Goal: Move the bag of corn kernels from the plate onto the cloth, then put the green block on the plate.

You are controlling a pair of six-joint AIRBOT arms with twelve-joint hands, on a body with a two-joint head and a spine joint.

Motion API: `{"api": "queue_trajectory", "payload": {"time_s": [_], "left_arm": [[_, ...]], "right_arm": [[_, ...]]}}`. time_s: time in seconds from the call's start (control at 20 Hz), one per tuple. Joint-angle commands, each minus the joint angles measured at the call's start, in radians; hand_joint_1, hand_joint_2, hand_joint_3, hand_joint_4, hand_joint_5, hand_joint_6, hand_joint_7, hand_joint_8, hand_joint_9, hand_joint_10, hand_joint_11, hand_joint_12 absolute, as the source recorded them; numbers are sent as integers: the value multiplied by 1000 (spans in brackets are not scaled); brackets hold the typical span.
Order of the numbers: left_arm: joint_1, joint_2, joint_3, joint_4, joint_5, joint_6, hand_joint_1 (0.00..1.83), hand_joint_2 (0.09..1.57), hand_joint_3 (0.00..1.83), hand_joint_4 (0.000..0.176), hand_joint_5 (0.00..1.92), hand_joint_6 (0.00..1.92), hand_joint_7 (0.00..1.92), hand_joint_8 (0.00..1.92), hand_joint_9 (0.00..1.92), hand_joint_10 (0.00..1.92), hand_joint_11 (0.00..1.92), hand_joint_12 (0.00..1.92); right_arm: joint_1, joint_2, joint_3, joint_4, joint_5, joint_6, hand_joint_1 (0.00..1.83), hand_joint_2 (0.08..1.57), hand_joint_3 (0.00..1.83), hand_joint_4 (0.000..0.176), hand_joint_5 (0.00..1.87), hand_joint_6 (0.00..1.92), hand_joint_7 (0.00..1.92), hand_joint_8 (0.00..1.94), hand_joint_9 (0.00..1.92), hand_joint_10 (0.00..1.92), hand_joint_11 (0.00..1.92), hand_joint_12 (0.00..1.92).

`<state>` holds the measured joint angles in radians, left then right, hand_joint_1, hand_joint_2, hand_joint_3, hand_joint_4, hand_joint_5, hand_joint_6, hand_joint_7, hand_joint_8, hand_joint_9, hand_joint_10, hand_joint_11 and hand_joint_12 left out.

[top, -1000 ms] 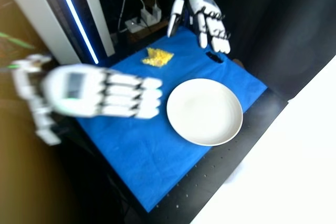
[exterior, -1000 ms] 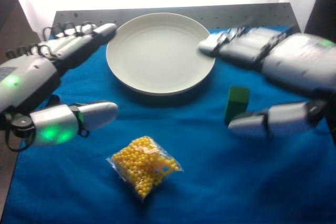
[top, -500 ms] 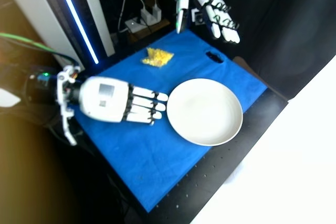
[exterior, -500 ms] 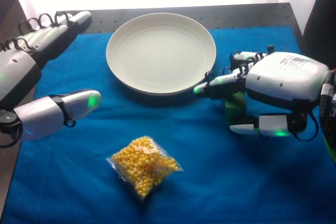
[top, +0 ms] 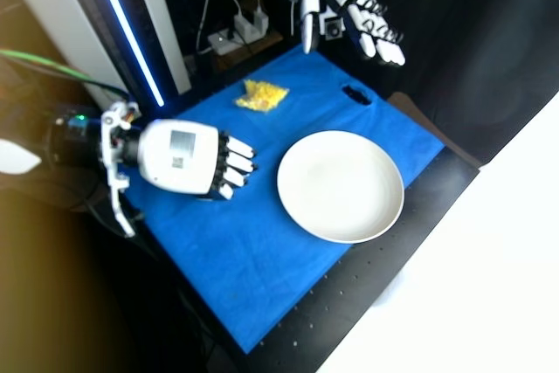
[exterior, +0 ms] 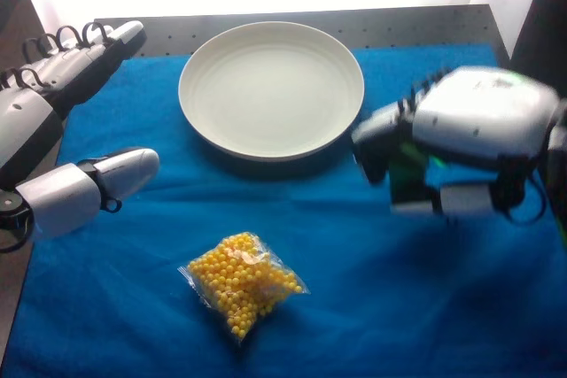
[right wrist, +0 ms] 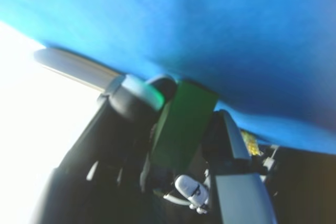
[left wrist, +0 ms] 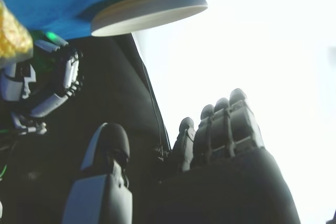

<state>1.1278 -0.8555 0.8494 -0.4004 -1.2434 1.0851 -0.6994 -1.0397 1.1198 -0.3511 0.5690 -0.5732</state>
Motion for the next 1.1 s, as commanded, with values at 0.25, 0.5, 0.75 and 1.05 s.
{"api": "queue_trajectory", "payload": {"time_s": [0.25, 0.5, 0.75, 1.05], "left_arm": [[-6, 6, 1, 15, -120, -2, 430, 1253, 3, 108, 0, 0, 0, 0, 0, 0, 0, 0], [-13, -15, 13, 23, -99, -2, 455, 1269, 6, 106, 0, 0, 0, 0, 0, 0, 0, 0], [-34, -55, 39, 32, -84, -17, 453, 1267, 3, 129, 0, 0, 0, 0, 0, 0, 0, 0], [-48, -85, 52, 40, -81, -32, 436, 1251, 0, 172, 0, 0, 0, 0, 0, 0, 0, 0]], "right_arm": [[216, 3, 71, -163, 162, 181, 1183, 1295, 0, 0, 548, 1407, 797, 1535, 955, 1472, 904, 1829], [347, -114, 198, -267, -7, 228, 1302, 1238, 0, 0, 637, 1294, 757, 1372, 821, 1447, 645, 1649], [380, -314, 382, -278, -187, 228, 1330, 1219, 0, 0, 684, 1235, 766, 1306, 839, 1473, 665, 1601], [379, -451, 502, -253, -361, 228, 1316, 1253, 7, 0, 535, 1372, 759, 1373, 812, 1493, 623, 1635]]}}
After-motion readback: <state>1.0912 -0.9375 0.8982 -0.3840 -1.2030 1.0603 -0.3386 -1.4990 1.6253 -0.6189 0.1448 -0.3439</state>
